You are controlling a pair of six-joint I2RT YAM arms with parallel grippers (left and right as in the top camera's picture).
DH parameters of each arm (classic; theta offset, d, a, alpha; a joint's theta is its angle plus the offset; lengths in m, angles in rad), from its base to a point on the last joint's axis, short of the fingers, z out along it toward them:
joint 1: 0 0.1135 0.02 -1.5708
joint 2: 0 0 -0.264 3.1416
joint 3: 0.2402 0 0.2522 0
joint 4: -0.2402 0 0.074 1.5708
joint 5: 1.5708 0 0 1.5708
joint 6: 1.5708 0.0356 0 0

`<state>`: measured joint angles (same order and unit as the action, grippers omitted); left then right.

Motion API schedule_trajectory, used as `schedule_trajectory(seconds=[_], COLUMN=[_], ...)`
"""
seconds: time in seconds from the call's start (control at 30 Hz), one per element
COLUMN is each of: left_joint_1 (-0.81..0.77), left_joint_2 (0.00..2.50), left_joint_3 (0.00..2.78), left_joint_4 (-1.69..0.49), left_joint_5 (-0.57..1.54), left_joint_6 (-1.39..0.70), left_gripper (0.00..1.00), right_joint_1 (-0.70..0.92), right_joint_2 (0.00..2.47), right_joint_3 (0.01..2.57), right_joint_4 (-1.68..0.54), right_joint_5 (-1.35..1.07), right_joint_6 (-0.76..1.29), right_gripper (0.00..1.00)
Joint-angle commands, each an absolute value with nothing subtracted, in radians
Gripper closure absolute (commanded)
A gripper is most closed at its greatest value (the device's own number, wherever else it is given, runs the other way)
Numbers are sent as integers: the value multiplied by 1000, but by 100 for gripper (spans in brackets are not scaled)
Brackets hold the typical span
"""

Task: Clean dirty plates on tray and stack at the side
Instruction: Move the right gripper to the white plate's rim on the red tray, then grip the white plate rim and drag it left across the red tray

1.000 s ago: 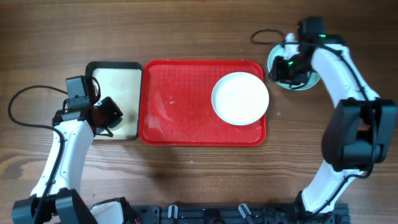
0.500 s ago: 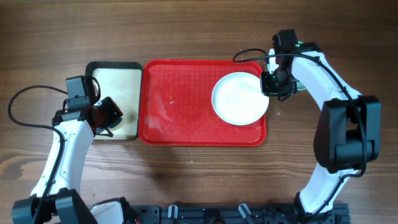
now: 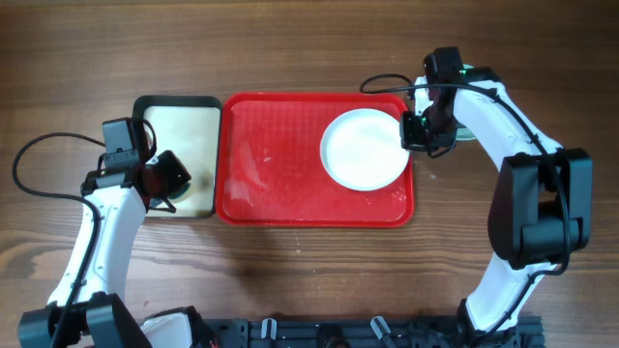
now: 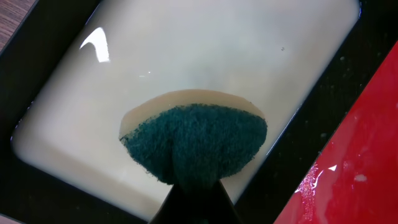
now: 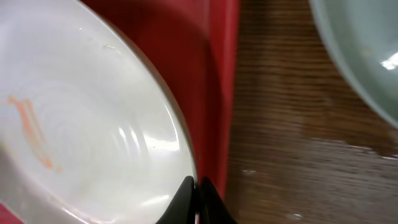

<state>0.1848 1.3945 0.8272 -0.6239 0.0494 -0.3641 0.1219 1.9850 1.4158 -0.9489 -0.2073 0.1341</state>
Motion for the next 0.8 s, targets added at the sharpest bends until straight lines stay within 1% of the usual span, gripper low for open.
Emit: schedule_trajectory(seconds=[0.0,0.23,0.5,0.6,0.77], left_joint_1=[181,181,181,181,181], left_joint_2=[1377,1377,1377,1377,1377], left_joint_3=[822,822,822,822,822], left_joint_4=[-620,-620,-620,-619,-619], left_joint_5=[37,36,36,36,36], left_joint_6=[-374,-374,-374,-374,-374], left_gripper=[96,96,96,96,96], right_joint_1=[153,265,430,476,534], right_joint_2=[1958,1958,1958,1958,1958], right_joint_3=[1411,1411,1411,1411,1411], right_joint_4=[-927,-849,-766,-742,-731], right_joint_5=[-304,-289,-152,-150,-73], right_joint_6=[194,257,318,319,348], right_gripper=[96,95,96,96,96])
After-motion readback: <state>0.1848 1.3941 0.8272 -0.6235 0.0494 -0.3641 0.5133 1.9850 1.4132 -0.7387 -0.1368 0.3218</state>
